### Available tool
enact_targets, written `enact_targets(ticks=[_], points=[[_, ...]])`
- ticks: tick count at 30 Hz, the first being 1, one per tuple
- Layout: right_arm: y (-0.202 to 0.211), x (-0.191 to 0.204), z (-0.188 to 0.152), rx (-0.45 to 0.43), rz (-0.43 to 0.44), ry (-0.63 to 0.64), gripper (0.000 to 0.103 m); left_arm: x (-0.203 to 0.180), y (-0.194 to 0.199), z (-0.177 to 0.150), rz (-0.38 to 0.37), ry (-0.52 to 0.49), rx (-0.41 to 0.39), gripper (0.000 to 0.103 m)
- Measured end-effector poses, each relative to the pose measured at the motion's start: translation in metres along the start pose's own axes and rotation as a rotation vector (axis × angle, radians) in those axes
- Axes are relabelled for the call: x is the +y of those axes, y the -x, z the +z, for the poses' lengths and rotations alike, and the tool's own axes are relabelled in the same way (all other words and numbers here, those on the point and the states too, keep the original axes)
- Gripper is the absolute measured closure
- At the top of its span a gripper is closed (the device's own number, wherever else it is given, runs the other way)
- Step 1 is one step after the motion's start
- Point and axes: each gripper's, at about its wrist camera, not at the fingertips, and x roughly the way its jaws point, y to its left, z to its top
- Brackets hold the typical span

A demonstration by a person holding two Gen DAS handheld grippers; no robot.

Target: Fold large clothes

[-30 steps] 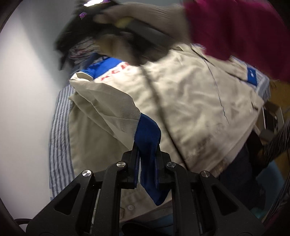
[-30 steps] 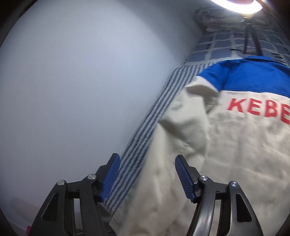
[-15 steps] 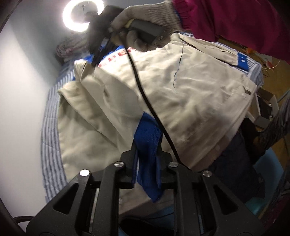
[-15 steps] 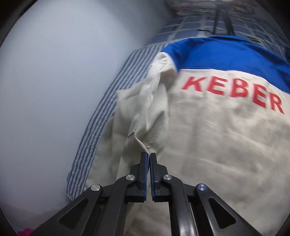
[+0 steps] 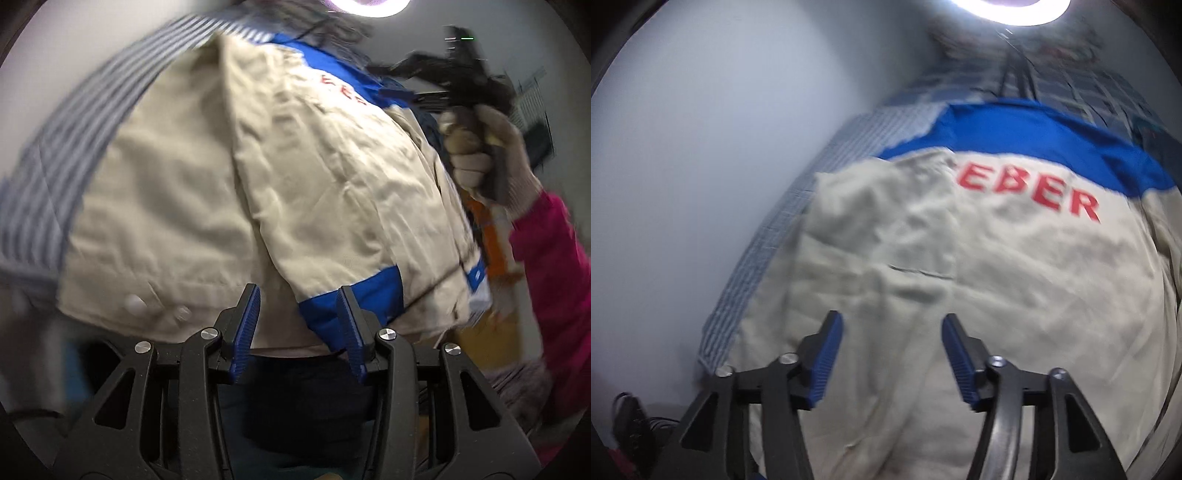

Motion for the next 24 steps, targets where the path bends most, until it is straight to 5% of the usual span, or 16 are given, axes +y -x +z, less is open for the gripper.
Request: enact_targets(ticks=[7,8,9,16,24], points=[[-0.012,0.063,0.021,-0.002,0.052,0.112,0.039,0.015,-0.044,-0.005,-0.014,0.171,0.022,0.059],[-0.016,0.07,0.026,0.001,0.049,0.121,0.039,0.013,-0.046,-0.005,-0.002,0.165,0.012,0.071],[-0.021,0.076,0.03,0.001,0.046,0.13,0.039,0.013,-0.047,-0.005,0.013,0.161,0.005,0.101],[-0.076,0.098,0.081,0.022,0.0,0.125,0.039,0.03,-0.031,-0.014,-0.005,0.276,-0.089,0.102],[-0.171,0.125,0.139,0.107,-0.131,0.237,0.041,0.032,-0.016,-0.011,0.048,0.249,-0.154,0.102]])
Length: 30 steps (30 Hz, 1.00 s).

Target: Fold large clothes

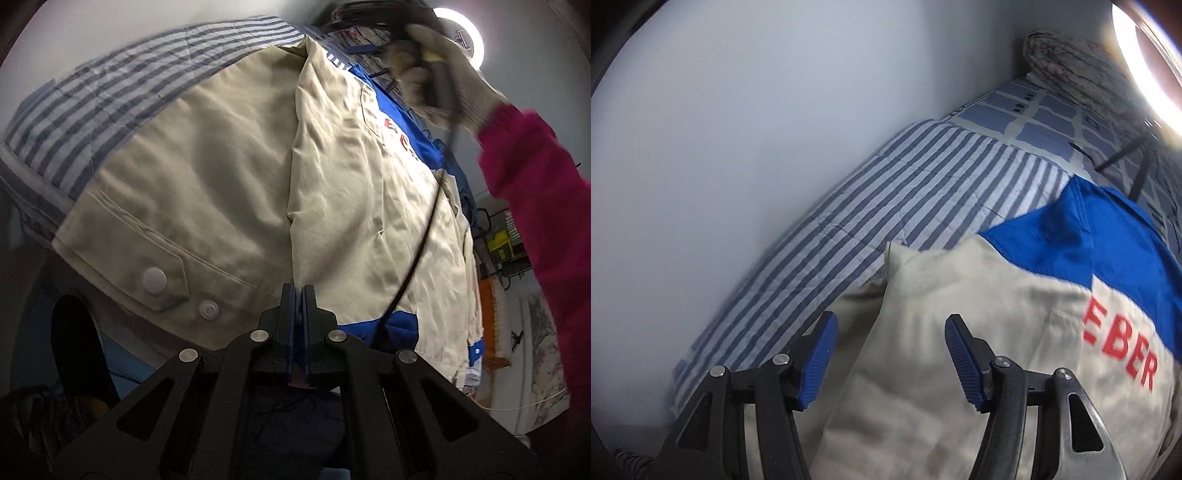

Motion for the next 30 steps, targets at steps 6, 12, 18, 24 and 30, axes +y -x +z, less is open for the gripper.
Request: enact_targets(ticks=[6,12,18,24,30], points=[[-0.059,0.008,0.024,0.103,-0.136,0.104,0.077,0.003,-0.001,0.008,0.014,-0.005,-0.01,0.102],[-0.058,0.001,0.046,0.041,-0.151,0.053,0.099,0.019,0.026,0.027,0.091,0.017,-0.113,0.103],[-0.076,0.008,0.069,0.021,-0.119,0.029,0.099,0.036,0.035,0.042,0.2,0.048,-0.165,0.103],[-0.123,0.019,0.066,0.035,-0.08,0.017,0.066,0.047,0.02,0.041,0.283,0.066,-0.143,0.103],[-0.071,0.021,0.054,-0.066,0.013,0.087,0.043,0.056,0.017,0.039,0.269,0.097,-0.136,0.103]])
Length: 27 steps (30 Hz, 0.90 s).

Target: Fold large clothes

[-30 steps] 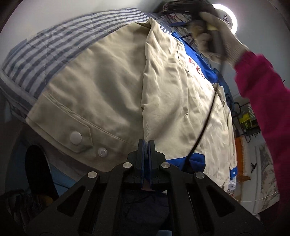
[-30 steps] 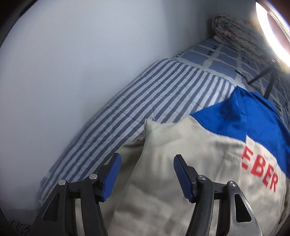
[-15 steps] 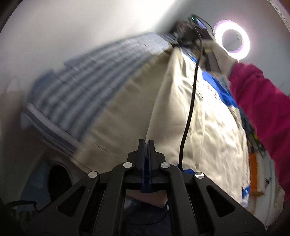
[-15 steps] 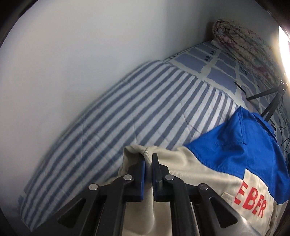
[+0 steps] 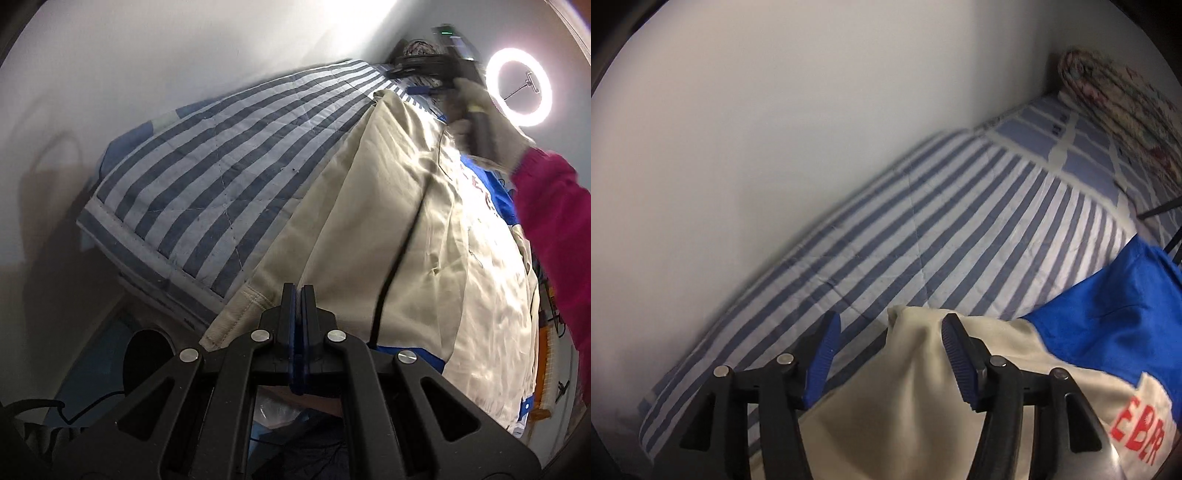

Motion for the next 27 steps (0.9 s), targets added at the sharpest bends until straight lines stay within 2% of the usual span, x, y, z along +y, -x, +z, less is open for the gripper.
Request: enact_targets(ticks=[2,5,7,9,13,18,20,21,23,27], points=[[0.033,-0.018,-0.007,-0.061,0.068,-0.03,0.043,0.0,-0.001,-0.001,-0.004,0.005,0.0,0.103],[0.062,-0.057,-0.027,-0.113,0.069,-0.11,0.044,0.0,-0.001,-0.002,-0.005,0.006,-0.001,0.103],[0.059,-0.088,-0.042,-0.094,0.032,-0.179,0.049,0.001,-0.002,-0.003,-0.01,0.012,0.001,0.103],[0.044,-0.113,-0.054,-0.055,0.006,-0.249,0.067,0.001,-0.001,-0.003,-0.015,0.019,0.003,0.103],[0.004,-0.144,-0.083,0.048,-0.076,-0.343,0.071,0.002,0.002,-0.004,-0.016,0.013,0.004,0.103],[0.026,-0.134,-0.084,0.017,-0.069,-0.34,0.067,0.008,0.006,-0.004,-0.062,0.044,0.01,0.103],[0.049,-0.123,-0.085,-0.022,-0.024,-0.326,0.065,0.01,0.009,-0.002,-0.108,0.052,0.02,0.103],[0.065,-0.115,-0.089,-0.043,0.018,-0.327,0.058,0.011,0.012,-0.002,-0.123,0.052,0.022,0.103],[0.093,-0.099,-0.102,-0.069,0.078,-0.32,0.049,0.014,0.018,-0.002,-0.151,0.064,0.025,0.103],[0.137,-0.065,-0.15,-0.064,0.158,-0.262,0.048,0.023,0.028,-0.002,-0.206,0.098,0.037,0.102]])
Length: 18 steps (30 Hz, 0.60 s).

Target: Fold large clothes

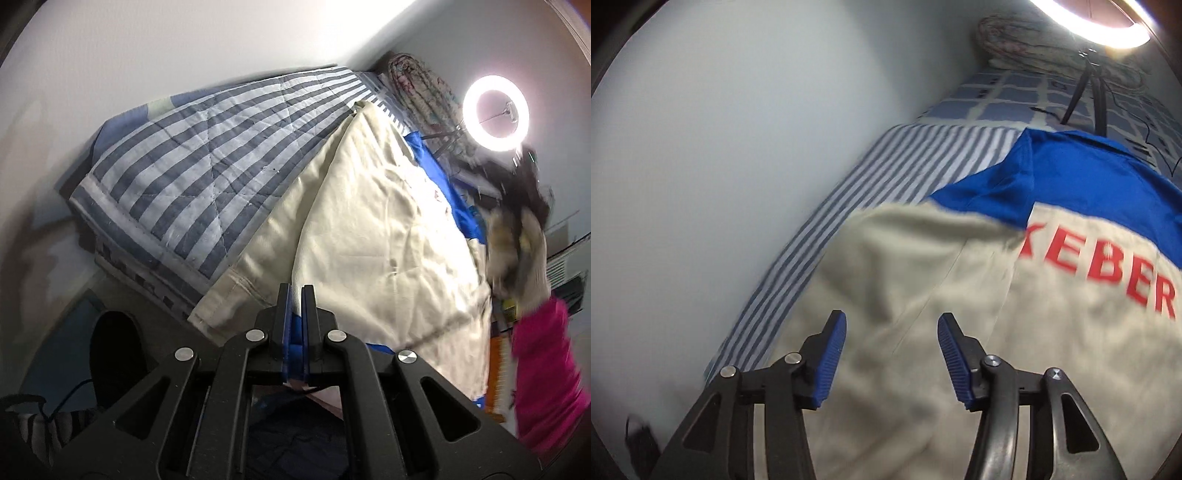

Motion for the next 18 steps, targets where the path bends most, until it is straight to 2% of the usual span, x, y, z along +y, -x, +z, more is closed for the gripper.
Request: enact_targets(ticks=[2,3,5,8,10,14,18], points=[[0.02,0.015,-0.033,0.02,0.045,0.012,0.046,0.004,0.002,0.001,-0.038,0.018,0.021,0.095],[0.028,0.022,-0.051,0.032,0.07,0.013,0.045,0.005,0.003,0.002,-0.055,0.027,0.03,0.085],[0.042,0.034,-0.086,0.056,0.103,0.013,0.042,0.008,0.006,0.004,-0.087,0.052,0.034,0.074],[0.059,0.052,-0.134,0.089,0.149,0.013,0.041,0.01,0.013,0.009,-0.115,0.076,0.036,0.074],[0.064,0.068,-0.165,0.112,0.193,0.01,0.04,0.009,0.015,0.016,-0.096,0.063,0.031,0.074],[0.048,0.096,-0.207,0.166,0.221,0.027,0.04,0.011,-0.001,0.019,-0.091,0.051,0.099,0.074],[0.013,0.106,-0.236,0.234,0.276,-0.052,0.041,0.01,-0.02,0.009,-0.083,0.025,0.174,0.074]])
